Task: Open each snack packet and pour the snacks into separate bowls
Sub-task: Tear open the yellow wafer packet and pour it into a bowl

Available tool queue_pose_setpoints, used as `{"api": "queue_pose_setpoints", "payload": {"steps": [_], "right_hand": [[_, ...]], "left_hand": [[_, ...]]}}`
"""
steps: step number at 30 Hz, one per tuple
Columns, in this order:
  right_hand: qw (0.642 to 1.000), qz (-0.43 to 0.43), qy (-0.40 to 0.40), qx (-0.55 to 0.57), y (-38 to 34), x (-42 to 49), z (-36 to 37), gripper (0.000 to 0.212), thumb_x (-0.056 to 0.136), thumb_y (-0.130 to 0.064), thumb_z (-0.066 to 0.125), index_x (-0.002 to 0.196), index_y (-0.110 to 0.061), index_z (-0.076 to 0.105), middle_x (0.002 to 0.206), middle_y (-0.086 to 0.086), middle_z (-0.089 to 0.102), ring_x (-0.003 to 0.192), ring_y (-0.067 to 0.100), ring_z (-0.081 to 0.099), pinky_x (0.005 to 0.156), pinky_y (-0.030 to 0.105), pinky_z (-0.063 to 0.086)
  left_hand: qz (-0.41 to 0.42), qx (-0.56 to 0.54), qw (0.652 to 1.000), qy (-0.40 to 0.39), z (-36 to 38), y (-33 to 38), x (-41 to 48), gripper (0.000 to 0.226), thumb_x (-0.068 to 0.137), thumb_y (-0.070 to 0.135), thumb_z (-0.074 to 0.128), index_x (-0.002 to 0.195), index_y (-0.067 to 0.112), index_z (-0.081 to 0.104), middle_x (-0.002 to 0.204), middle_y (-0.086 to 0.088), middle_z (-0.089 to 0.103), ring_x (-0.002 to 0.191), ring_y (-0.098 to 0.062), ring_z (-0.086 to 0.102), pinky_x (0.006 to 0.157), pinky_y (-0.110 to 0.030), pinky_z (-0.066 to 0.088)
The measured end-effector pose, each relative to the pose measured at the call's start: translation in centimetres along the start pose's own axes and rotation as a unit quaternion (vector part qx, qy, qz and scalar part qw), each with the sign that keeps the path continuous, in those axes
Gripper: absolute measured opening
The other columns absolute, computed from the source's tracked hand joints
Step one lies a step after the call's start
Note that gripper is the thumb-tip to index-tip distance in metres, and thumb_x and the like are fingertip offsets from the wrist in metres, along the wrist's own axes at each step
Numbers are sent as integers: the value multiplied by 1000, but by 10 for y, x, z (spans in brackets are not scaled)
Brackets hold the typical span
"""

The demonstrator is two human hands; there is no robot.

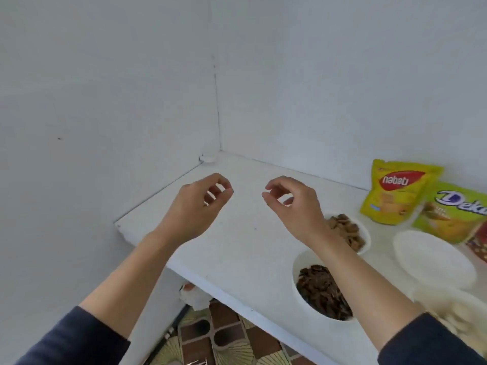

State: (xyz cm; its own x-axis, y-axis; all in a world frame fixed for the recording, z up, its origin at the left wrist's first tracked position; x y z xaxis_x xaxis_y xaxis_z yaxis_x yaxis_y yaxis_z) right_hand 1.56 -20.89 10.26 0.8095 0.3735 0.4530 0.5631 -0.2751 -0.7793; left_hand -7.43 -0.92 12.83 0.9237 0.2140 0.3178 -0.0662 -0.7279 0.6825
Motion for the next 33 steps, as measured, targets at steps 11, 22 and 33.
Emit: {"api": "queue_pose_setpoints", "payload": {"steps": [11, 22, 33], "right_hand": [[983, 14, 114, -142, 106, 41, -207, 6, 90, -21, 72, 91, -24, 67, 81, -9, 67, 81, 5, 62, 71, 18, 42], [939, 93, 91, -318, 221, 107, -327, 14, 91, -21, 63, 106, -22, 65, 96, -5, 59, 101, 20, 54, 92, 47, 46], [921, 156, 9, -358, 295, 111, -328, 16, 99, -26, 56, 113, -27, 65, 110, -6, 65, 112, 22, 54, 91, 42, 37]], "left_hand": [[91, -44, 991, -83, 178, 126, 125, 8, 99, 39, 60, 92, 35, 63, 85, 8, 66, 72, -13, 61, 56, -16, 47], [105, -3, 988, -110, 345, 179, 241, 23, 97, 39, 62, 118, 31, 57, 109, 1, 56, 96, -12, 57, 77, -24, 44], [81, 59, 986, -130, 414, 166, 266, 20, 104, 31, 52, 115, 22, 64, 101, 1, 58, 94, -18, 54, 77, -30, 39]]}}
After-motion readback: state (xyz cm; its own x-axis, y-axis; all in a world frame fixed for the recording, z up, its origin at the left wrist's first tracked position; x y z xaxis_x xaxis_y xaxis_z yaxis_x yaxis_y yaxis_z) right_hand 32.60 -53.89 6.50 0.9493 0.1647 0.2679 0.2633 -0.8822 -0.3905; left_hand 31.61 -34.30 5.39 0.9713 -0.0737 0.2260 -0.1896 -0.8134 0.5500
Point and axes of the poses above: each hand's wrist, its own x-axis towards the middle knuckle, its own z-axis out of the palm, y = z × x, the point moved 3 cm from there along x, towards the middle knuckle
